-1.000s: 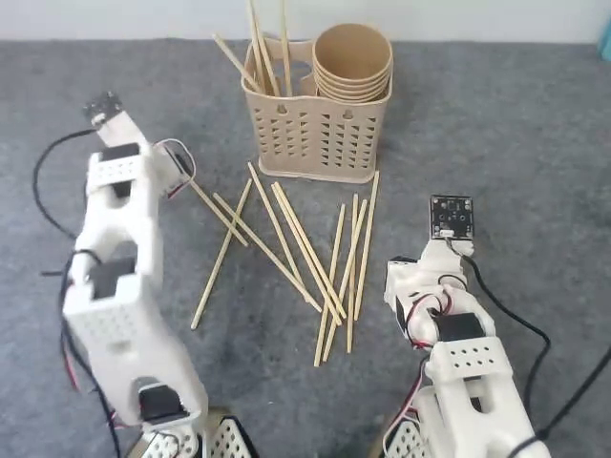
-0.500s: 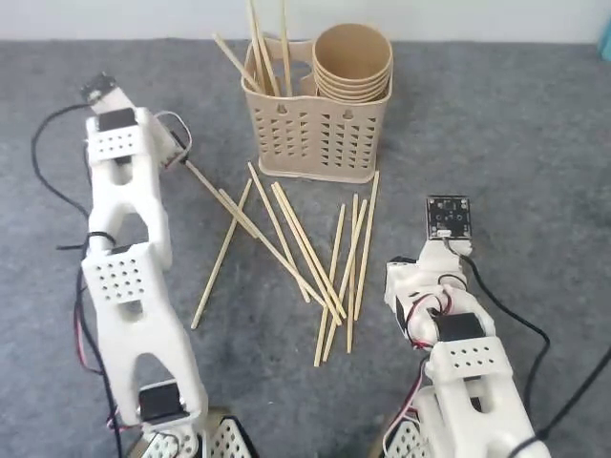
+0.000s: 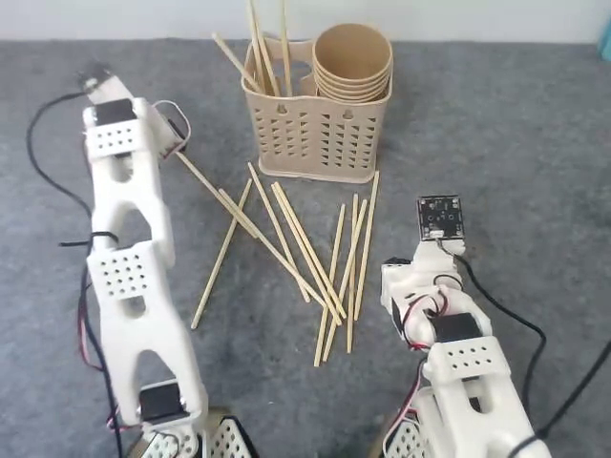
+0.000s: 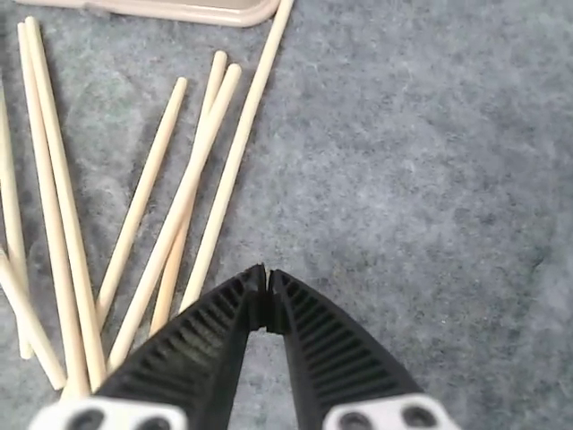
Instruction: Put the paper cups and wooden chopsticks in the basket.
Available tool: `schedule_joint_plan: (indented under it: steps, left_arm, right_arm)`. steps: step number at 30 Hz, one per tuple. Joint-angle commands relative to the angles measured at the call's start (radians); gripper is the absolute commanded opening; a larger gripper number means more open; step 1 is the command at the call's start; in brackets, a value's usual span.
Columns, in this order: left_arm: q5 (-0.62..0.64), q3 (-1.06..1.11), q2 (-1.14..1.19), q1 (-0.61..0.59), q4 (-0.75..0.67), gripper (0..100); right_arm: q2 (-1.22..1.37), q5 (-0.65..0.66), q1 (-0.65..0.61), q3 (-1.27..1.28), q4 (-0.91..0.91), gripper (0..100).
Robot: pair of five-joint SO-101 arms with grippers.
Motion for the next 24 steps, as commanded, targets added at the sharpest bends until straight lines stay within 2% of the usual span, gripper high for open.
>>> schedule_joint_plan:
  steps: [1, 8, 10, 12, 17, 21, 24]
  left_arm:
    - [0.009, -0.021, 0.029, 0.034, -0.058, 17]
    - [0.009, -0.042, 0.084, 0.055, -0.072, 16]
    - [0.009, -0.042, 0.094, 0.054, -0.071, 11]
    - [0.009, -0.042, 0.095, 0.049, -0.063, 2]
    - [0.009, -0.048, 0.095, 0.06, 0.069, 1]
    - [0.048, -0.091, 0.095, 0.094, 0.23, 1]
    - [0.025, -0.116, 0.095, 0.118, 0.273, 1]
  right_arm:
    - [-0.031, 0.015, -0.001, -0.008, 0.001, 0.6]
    - [-0.033, 0.015, -0.002, -0.008, 0.002, 0.6]
    - [-0.033, 0.015, 0.001, -0.008, 0.002, 0.6]
    - [-0.033, 0.015, 0.002, -0.008, 0.002, 0.6]
    - [-0.033, 0.015, 0.002, -0.008, 0.002, 0.6]
    - [-0.033, 0.012, -0.002, -0.008, 0.002, 0.6]
    - [-0.033, 0.011, -0.004, -0.006, 0.002, 0.6]
